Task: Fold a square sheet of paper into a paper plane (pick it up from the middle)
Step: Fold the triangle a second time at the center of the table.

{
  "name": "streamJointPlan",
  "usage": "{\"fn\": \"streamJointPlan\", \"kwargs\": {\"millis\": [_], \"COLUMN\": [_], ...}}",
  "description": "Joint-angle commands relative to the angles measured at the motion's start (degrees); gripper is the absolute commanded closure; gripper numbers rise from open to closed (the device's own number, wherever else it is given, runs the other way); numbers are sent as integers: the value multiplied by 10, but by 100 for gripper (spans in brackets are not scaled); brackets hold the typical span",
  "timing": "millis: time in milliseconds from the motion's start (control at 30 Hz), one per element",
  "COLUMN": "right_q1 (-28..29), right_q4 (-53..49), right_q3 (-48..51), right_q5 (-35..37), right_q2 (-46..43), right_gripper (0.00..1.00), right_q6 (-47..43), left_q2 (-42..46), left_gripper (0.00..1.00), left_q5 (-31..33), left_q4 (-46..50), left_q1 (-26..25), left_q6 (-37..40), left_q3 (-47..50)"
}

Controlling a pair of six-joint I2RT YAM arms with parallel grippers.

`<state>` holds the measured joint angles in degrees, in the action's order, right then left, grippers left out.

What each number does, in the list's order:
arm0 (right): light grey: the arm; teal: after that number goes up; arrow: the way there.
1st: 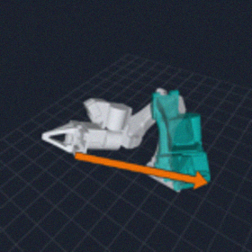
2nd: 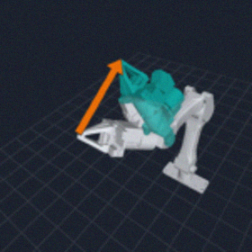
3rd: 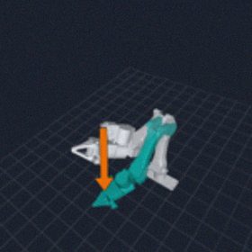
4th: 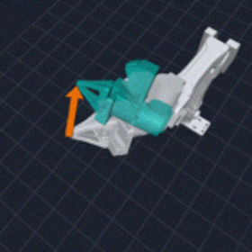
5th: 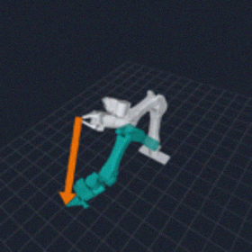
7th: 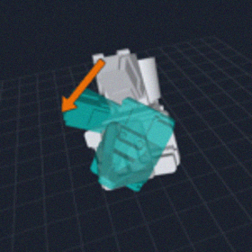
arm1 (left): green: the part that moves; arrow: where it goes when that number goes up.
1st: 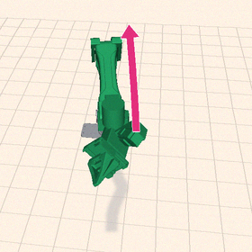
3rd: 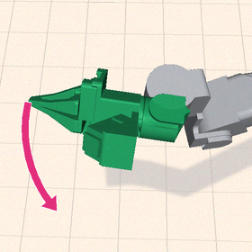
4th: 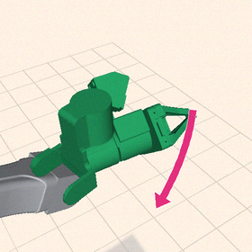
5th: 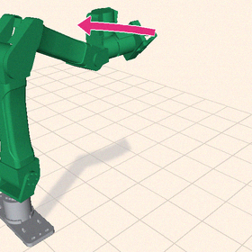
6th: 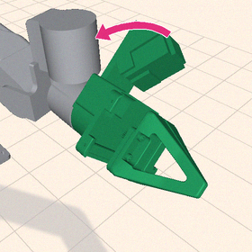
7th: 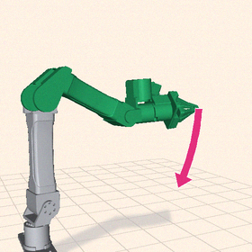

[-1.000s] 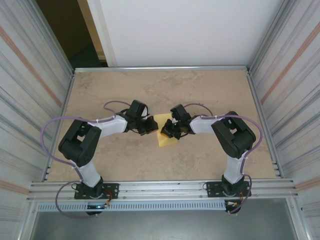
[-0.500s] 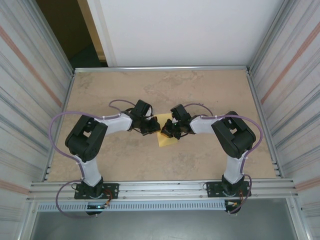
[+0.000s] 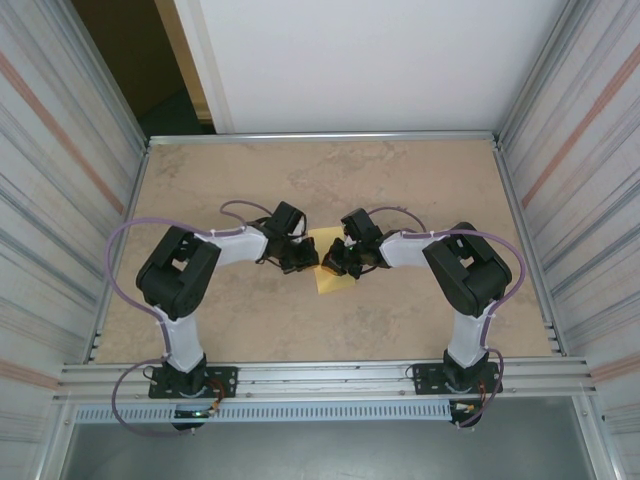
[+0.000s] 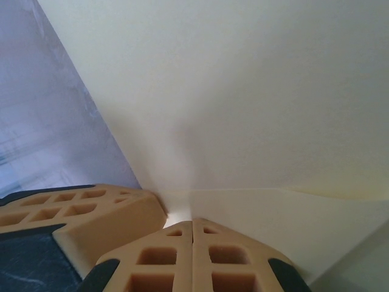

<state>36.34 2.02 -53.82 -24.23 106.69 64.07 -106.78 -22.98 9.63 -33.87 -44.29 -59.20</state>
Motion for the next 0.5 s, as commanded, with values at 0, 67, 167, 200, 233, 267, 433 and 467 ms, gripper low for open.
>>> {"fn": "streamJointPlan", "kwargs": {"millis": [0, 67, 167, 200, 233, 267, 433, 467], "right_q1": [-4, -3, -5, -6, -6, -6, -7, -7], "right_q4": [-30, -30, -34, -34, -33, -29, -30, -34], "right_q3": [16, 16, 12, 9, 5, 1, -10, -10], "right_q5": [9, 12, 7, 2, -5, -11, -21, -20], "right_q2": [18, 14, 3, -2, -8, -16, -47, -49], "right_gripper": [100, 100, 100, 100, 100, 100, 100, 100], "right_q6": [12, 10, -6, -15, -26, -38, -107, -115], "left_q2": [-8, -12, -21, -23, -28, -32, -45, -46], "left_gripper": [96, 96, 96, 96, 96, 96, 96, 96], "left_q5": [17, 27, 43, 48, 53, 58, 62, 62], "left_q4": [26, 39, 63, 72, 84, 95, 116, 119], "left_q1": [-3, -4, -3, -4, -3, -4, -4, -4], "left_q6": [18, 18, 18, 19, 20, 22, 26, 28], "left_q3": [-17, -20, -25, -27, -29, -32, -37, -38]}}
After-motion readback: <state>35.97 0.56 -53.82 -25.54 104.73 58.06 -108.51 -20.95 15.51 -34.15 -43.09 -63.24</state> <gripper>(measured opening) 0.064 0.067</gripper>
